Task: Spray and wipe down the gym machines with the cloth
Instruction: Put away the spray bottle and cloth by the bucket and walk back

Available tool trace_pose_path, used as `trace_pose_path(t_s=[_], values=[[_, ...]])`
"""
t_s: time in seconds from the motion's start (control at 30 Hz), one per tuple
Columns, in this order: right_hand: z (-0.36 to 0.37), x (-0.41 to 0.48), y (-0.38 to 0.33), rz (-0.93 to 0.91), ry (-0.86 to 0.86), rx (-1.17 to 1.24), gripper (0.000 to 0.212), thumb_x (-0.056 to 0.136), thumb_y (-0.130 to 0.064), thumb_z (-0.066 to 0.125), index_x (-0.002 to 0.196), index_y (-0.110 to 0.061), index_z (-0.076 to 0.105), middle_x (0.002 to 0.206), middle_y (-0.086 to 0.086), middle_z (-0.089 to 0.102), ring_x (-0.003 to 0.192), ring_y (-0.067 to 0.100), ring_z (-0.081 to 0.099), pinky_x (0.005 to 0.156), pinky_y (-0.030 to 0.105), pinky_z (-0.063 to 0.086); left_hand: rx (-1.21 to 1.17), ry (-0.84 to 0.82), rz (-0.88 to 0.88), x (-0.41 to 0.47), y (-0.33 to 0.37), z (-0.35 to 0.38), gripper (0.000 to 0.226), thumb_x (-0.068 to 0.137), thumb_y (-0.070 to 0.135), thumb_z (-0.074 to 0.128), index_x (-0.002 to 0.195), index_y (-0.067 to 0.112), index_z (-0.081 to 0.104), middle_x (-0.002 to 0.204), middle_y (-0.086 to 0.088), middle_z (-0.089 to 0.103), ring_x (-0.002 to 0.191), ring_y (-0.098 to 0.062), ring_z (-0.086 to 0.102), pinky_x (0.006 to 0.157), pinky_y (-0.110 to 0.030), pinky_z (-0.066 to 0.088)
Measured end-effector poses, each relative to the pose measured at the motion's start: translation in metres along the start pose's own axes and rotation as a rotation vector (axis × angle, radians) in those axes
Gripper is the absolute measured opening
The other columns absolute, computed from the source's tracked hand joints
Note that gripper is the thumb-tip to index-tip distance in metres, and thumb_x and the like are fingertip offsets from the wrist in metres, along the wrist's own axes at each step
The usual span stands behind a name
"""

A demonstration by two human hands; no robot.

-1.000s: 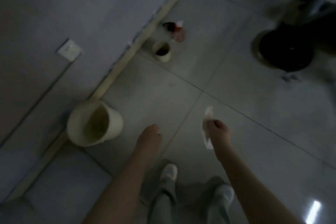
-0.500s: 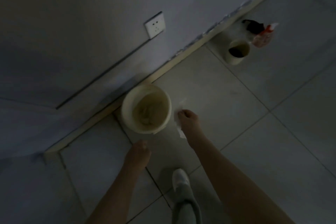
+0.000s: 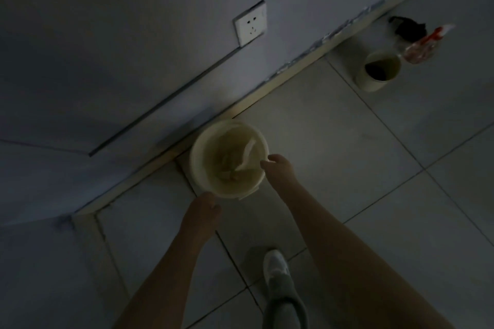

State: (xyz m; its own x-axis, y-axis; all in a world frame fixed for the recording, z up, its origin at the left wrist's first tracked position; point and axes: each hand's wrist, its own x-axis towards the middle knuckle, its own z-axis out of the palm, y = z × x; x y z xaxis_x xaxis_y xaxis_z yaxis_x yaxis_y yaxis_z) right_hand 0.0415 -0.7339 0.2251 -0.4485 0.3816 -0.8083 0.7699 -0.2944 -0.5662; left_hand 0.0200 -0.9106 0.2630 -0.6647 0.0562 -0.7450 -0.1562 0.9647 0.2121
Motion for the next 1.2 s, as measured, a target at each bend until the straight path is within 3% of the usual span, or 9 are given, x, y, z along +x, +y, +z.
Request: trace_pose_path(t_s=[0.07,0.2,0.33,0.53,0.63,0.7,0.93,1.1,1.2], values=[[-0.018,-0.001,0.011,0.014,0.033,0.04,0.04,0.092,-0.012,0.055,0.13,-0.002,0.05,0.116,0.018,0.06,0.087,0.023,0.058,0.05,0.015,0.037,0.005,-0.016,0.011,-0.004,0.01,0.008,0.035,0.099,0.015,0.04,0.13,0.002,0.049,0.136,-0.016,0.05,0.122,-0.029,0.048,0.096,-0.032,0.038],[-0.073,-0.013,0.037,0.031,0.061,0.113,0.038,0.093,-0.006,0.052,0.129,0.002,0.049,0.096,0.013,0.053,0.06,0.009,0.045,0.05,0.016,0.035,0.019,0.008,0.069,-0.021,0.04,0.035,0.026,0.095,0.013,0.045,0.117,0.003,0.055,0.116,-0.016,0.058,0.107,-0.03,0.055,0.085,-0.035,0.042],[-0.163,-0.042,0.059,-0.02,0.153,0.116,0.035,0.093,-0.009,0.051,0.127,0.0,0.052,0.097,0.009,0.054,0.065,0.013,0.048,0.053,0.018,0.035,0.063,-0.032,0.133,-0.057,0.097,0.08,0.024,0.089,0.005,0.052,0.111,-0.005,0.055,0.118,-0.023,0.057,0.112,-0.034,0.053,0.088,-0.034,0.039],[-0.328,-0.099,0.095,-0.023,0.362,0.236,0.028,0.094,-0.009,0.05,0.117,0.003,0.058,0.09,0.011,0.057,0.082,0.021,0.055,0.06,0.025,0.038,0.143,-0.105,0.288,-0.139,0.213,0.157,0.026,0.091,0.011,0.051,0.113,-0.003,0.055,0.118,-0.024,0.059,0.109,-0.035,0.055,0.083,-0.033,0.04],[-0.4,-0.133,0.114,-0.002,0.418,0.324,0.028,0.093,-0.003,0.046,0.112,0.016,0.055,0.089,0.031,0.058,0.077,0.022,0.05,0.055,0.026,0.033,0.185,-0.129,0.366,-0.184,0.265,0.19,0.027,0.092,0.011,0.049,0.113,-0.005,0.054,0.119,-0.026,0.058,0.109,-0.036,0.054,0.082,-0.034,0.04],[-0.449,-0.161,0.134,0.014,0.474,0.367,0.031,0.092,-0.001,0.044,0.113,0.021,0.05,0.101,0.042,0.055,0.077,0.023,0.048,0.058,0.028,0.032,0.205,-0.161,0.411,-0.218,0.298,0.214,0.028,0.093,0.012,0.048,0.116,-0.002,0.054,0.12,-0.024,0.059,0.11,-0.034,0.055,0.084,-0.033,0.042],[-0.597,-0.233,0.226,0.14,0.709,0.544,0.028,0.096,-0.013,0.048,0.121,-0.002,0.056,0.102,0.012,0.059,0.084,0.023,0.059,0.065,0.029,0.041,0.273,-0.306,0.556,-0.309,0.4,0.311,0.035,0.092,0.016,0.049,0.126,0.009,0.055,0.128,-0.014,0.058,0.115,-0.028,0.055,0.092,-0.029,0.042],[-0.661,-0.268,0.287,0.31,0.832,0.61,0.032,0.096,-0.014,0.047,0.125,-0.002,0.052,0.101,0.012,0.056,0.082,0.024,0.056,0.059,0.026,0.037,0.444,-0.426,0.615,-0.335,0.448,0.364,0.035,0.094,0.021,0.046,0.127,0.012,0.054,0.133,-0.011,0.055,0.118,-0.025,0.053,0.096,-0.029,0.042],[-0.688,-0.269,0.292,0.363,0.85,0.6,0.033,0.096,-0.016,0.049,0.125,-0.001,0.052,0.102,0.012,0.056,0.084,0.025,0.057,0.063,0.029,0.04,0.52,-0.479,0.646,-0.339,0.477,0.383,0.035,0.095,0.022,0.043,0.129,0.013,0.052,0.133,-0.009,0.054,0.118,-0.024,0.052,0.097,-0.028,0.042]])
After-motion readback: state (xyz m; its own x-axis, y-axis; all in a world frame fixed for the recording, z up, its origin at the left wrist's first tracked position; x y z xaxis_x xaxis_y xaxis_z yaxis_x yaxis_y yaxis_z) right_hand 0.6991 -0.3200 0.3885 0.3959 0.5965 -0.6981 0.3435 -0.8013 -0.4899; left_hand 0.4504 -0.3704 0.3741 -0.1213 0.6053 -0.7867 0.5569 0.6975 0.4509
